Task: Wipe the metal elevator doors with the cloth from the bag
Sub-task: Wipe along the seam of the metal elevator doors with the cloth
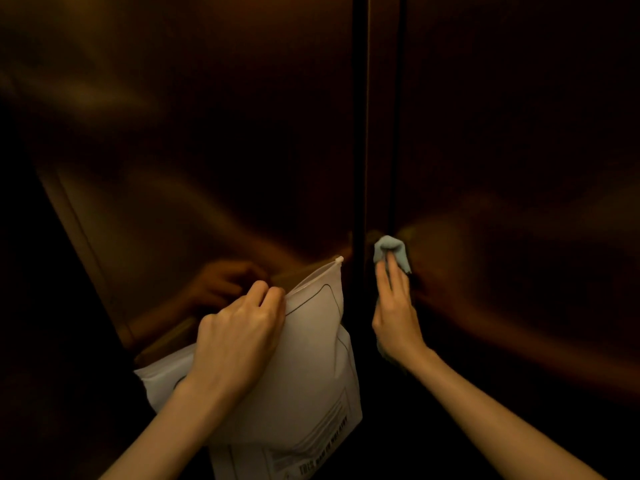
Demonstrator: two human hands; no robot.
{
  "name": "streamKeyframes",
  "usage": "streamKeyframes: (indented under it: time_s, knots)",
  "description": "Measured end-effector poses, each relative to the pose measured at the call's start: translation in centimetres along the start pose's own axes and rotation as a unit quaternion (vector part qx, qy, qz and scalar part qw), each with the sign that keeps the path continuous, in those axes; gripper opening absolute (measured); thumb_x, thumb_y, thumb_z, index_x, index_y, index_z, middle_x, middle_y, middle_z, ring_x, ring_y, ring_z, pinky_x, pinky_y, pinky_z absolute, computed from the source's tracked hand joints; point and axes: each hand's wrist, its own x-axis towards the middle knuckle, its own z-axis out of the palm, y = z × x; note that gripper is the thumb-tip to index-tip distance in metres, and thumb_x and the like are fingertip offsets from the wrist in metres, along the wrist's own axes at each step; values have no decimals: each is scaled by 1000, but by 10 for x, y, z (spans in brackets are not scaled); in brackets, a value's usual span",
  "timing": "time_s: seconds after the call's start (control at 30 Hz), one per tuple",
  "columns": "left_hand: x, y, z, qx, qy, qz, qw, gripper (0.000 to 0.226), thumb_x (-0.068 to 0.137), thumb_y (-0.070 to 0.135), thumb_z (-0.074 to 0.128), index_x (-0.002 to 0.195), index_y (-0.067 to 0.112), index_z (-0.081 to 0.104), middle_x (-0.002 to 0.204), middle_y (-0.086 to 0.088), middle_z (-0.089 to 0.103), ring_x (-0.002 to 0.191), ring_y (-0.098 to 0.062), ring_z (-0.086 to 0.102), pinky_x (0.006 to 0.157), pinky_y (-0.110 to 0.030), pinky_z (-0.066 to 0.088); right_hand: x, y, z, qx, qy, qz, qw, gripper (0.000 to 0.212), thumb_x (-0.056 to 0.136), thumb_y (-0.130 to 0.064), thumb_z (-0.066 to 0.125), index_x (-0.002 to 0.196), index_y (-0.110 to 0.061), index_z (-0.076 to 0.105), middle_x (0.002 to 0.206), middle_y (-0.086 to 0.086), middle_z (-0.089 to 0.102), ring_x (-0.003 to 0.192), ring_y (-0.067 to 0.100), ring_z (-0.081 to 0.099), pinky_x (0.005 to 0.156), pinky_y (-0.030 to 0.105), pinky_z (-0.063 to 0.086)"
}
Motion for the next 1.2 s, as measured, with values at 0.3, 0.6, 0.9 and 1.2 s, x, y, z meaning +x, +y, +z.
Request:
streamKeyframes:
  time_s: [0.3,0.6,0.9,1.2]
  knots:
    - [-2,1,-1,3,-22,-3,1000,21,88,25,45,81,13,61,71,-2,53,41,-17,47,39,-16,4,96,-38,-70,79,121,-31,989,62,88,12,35,146,-6,22,155,11,15,144,23,10,113,23,9]
    - [-21,2,8,4,-47,-10,999,12,84,23,54,79,14,60,71,-1,52,41,-16,47,42,-17,-1,-47,24,29,98,-9,60,993,73,84,17,41,146,-13,20,151,-9,7,140,11,9,114,30,21]
    - [-46,2,14,-29,-66,-33,997,28,89,29,38,78,14,58,72,-2,53,40,-20,48,41,-14,4,-77,19,38,81,-24,108,991,61,89,8,43,145,-11,26,150,-7,15,134,27,36,94,37,47]
    - [-57,-1,27,-40,-61,-32,997,23,92,27,46,78,13,59,71,-1,52,41,-19,48,42,-16,2,23,-27,-10,139,122,48,981,57,88,8,38,142,-7,33,152,8,24,140,18,19,108,9,14]
